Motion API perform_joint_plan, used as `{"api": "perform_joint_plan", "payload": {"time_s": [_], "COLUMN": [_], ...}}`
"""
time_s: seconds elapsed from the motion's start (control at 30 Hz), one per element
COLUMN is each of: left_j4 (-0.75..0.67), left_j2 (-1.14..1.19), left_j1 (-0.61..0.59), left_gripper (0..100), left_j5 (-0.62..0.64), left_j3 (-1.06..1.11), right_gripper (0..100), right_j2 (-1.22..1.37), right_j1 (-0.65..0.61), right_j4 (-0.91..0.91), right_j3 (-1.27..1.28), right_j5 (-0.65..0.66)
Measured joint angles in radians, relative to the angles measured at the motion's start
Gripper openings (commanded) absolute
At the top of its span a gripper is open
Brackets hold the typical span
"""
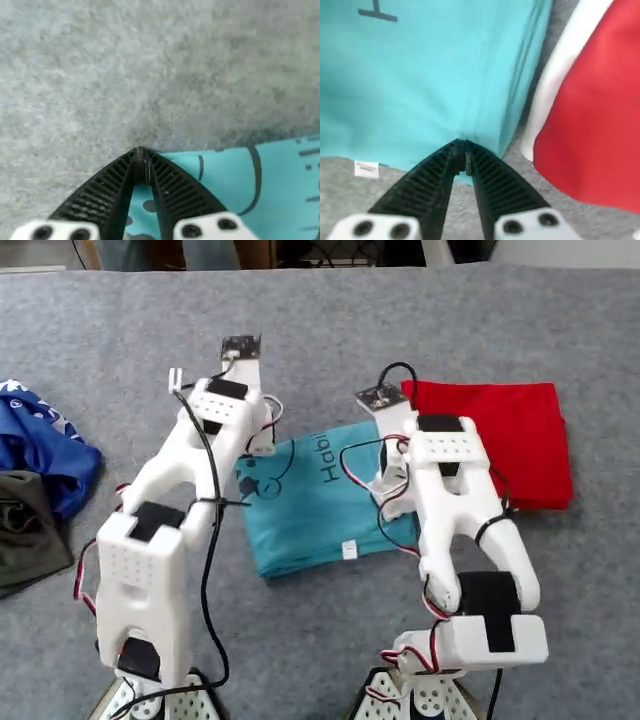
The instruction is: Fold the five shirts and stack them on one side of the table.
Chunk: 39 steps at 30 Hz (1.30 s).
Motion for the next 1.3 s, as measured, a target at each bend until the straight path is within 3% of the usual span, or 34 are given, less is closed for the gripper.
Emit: {"api": "perform_joint_plan", "payload": {"time_s": [0.37, 0.67, 0.87, 1.0, 1.1, 1.3], "left_j4": [0.311, 0.537, 0.644, 0.649, 0.577, 0.175], "left_j2": [0.213, 0.212, 0.074, -0.098, -0.218, -0.474], "left_j1": [-0.035, -0.106, -0.091, -0.068, -0.009, 0.028], "left_gripper": [3, 3, 3, 3, 3, 3], "left_j5": [0.037, -0.015, -0.167, -0.216, -0.224, -0.221], "left_j3": [-0.437, -0.717, -0.778, -0.635, -0.416, 0.183], "right_gripper": [1.5, 1.5, 1.5, 1.5, 1.8, 1.8], "right_j2": [0.006, -0.242, -0.345, -0.348, -0.354, -0.354], "right_j1": [-0.002, 0.023, 0.034, 0.04, 0.057, 0.123], "right_j4": [0.0, 0.19, 0.201, 0.187, 0.172, 0.201], "right_j3": [0.008, -0.037, -0.008, 0.049, 0.083, 0.083], "right_j5": [0.009, 0.011, 0.011, 0.011, 0.011, 0.011]}}
